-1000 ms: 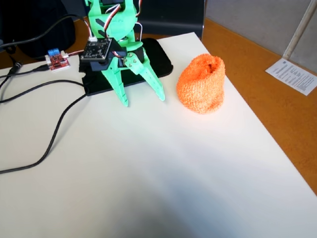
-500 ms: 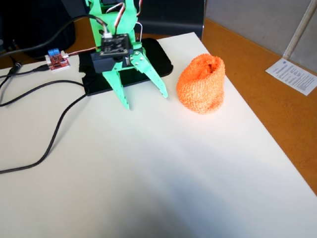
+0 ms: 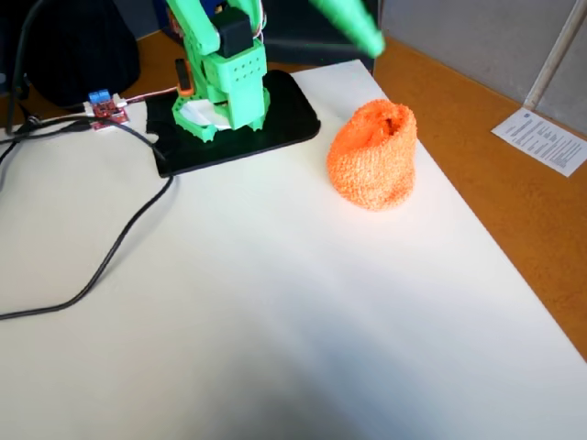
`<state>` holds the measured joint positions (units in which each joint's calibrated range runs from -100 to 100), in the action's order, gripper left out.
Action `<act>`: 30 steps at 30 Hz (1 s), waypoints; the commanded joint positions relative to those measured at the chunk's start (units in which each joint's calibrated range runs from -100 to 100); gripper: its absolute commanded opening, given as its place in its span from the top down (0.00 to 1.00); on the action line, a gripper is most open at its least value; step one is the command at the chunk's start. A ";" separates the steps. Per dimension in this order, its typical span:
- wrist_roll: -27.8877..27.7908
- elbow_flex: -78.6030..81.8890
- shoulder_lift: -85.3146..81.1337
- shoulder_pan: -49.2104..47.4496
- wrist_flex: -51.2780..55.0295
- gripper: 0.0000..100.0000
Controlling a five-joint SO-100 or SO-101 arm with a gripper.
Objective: Remove orange objects from table
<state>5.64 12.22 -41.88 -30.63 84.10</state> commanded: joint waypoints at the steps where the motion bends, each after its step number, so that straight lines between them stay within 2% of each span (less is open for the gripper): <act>1: -0.83 5.02 3.48 -7.34 5.76 0.62; 6: -1.76 25.76 0.88 -8.30 6.17 0.62; 13: -3.32 49.21 -11.96 -5.93 3.33 0.60; 19: -4.49 52.02 -13.14 -4.53 1.55 0.54; 23: -10.01 50.37 -14.15 -0.69 0.82 0.52; 25: -12.26 49.21 -14.65 1.24 -4.37 0.52; 30: -12.99 45.91 -8.61 2.79 -20.10 0.51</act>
<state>-6.81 62.15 -53.48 -28.50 71.49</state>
